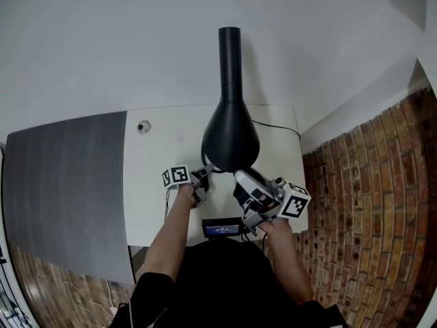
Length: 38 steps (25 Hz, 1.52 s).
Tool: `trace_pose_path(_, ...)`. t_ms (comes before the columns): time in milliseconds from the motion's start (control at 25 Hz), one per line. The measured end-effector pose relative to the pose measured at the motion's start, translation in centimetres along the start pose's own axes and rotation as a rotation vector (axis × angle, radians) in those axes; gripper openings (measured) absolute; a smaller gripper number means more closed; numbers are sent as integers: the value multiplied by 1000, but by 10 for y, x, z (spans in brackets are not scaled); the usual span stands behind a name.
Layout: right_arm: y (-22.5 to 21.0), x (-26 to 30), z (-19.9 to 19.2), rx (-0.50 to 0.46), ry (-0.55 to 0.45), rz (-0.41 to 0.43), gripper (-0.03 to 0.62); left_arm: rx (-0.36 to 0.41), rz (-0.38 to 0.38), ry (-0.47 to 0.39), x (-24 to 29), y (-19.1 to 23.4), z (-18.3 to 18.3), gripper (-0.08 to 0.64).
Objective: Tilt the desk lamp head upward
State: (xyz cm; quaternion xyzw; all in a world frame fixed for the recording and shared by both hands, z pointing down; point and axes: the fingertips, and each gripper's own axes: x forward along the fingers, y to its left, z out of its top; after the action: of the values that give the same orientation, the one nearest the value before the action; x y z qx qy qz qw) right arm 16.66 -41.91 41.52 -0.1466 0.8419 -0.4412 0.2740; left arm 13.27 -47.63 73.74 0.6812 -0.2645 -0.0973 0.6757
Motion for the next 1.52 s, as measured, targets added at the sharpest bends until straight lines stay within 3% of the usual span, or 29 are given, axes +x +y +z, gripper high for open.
trace_pose_path(200, -1, 2, -10, -17, 49, -12, 181, 1, 7, 2, 2, 0, 0, 12)
trace_pose_path(1120, 6, 12, -9, -21, 66, -3, 166, 45, 6, 16, 7, -4, -3, 11)
trace_pose_path(1520, 28, 15, -9, -90, 98, 22, 166, 58, 27, 11, 8, -3, -3, 9)
